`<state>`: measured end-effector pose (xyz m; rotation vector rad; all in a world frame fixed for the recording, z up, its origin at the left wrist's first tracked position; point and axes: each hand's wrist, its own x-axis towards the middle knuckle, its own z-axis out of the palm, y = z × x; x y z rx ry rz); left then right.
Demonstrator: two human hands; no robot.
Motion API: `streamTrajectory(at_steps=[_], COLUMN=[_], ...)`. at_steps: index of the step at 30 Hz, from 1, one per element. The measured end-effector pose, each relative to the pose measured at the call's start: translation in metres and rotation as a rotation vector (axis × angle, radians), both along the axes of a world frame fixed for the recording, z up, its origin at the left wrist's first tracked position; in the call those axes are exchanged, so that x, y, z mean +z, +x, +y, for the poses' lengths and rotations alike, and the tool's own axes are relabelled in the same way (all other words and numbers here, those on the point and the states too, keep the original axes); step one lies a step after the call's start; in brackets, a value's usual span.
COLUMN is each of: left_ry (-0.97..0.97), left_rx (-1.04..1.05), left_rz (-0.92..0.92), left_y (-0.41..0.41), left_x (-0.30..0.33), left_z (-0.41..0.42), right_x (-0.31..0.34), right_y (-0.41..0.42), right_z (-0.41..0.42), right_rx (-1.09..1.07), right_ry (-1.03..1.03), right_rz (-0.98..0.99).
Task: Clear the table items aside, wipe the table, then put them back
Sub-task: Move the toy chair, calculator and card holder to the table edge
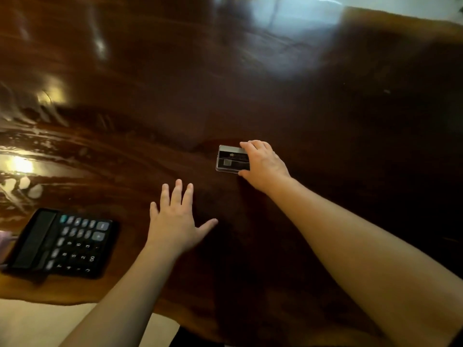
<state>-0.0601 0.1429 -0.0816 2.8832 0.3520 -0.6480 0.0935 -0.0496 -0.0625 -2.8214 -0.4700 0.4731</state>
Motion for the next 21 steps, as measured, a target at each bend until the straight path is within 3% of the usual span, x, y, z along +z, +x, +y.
streamTrajectory(at_steps=[21], left_ry=[-0.045], left_rx=[0.074], left_rz=[-0.104], left_y=[-0.028], left_x=[-0.006], left_z=[0.019], right_x=[0.018], right_y=[-0.001], right_z=[0.039], right_rx=[-0.006], right_ry=[0.106], right_rz=[0.000])
